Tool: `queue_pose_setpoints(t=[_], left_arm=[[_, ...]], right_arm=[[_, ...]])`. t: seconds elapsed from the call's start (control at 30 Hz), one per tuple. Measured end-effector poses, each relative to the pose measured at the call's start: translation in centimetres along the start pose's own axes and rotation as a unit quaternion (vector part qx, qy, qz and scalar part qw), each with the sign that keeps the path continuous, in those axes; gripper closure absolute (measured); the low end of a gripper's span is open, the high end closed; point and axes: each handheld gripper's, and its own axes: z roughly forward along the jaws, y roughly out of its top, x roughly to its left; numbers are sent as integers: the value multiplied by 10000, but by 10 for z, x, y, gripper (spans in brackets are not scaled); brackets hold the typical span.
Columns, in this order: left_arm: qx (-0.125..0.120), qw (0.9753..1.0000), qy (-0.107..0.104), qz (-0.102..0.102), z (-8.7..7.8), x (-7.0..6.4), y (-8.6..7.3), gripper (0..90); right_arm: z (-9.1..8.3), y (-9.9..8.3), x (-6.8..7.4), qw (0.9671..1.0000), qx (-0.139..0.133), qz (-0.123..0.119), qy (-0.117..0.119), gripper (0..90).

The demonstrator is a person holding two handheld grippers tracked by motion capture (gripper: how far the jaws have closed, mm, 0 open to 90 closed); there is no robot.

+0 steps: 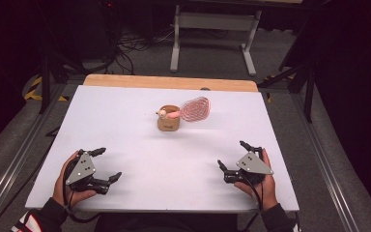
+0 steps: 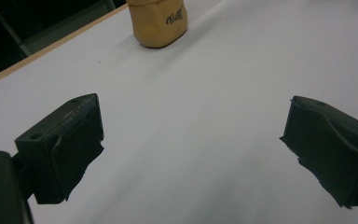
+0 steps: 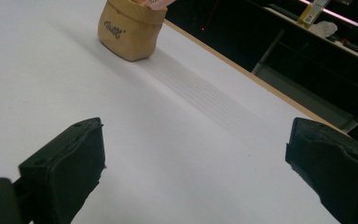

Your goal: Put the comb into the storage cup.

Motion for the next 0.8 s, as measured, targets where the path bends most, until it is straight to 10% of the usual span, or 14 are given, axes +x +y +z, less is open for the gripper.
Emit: queue_pose_setpoints(t=[0.8], left_arm=[[-57,9999,51,-120,-1,4,1,53]], right_arm=[[-16,-26,-3,9996,182,206,69,50]])
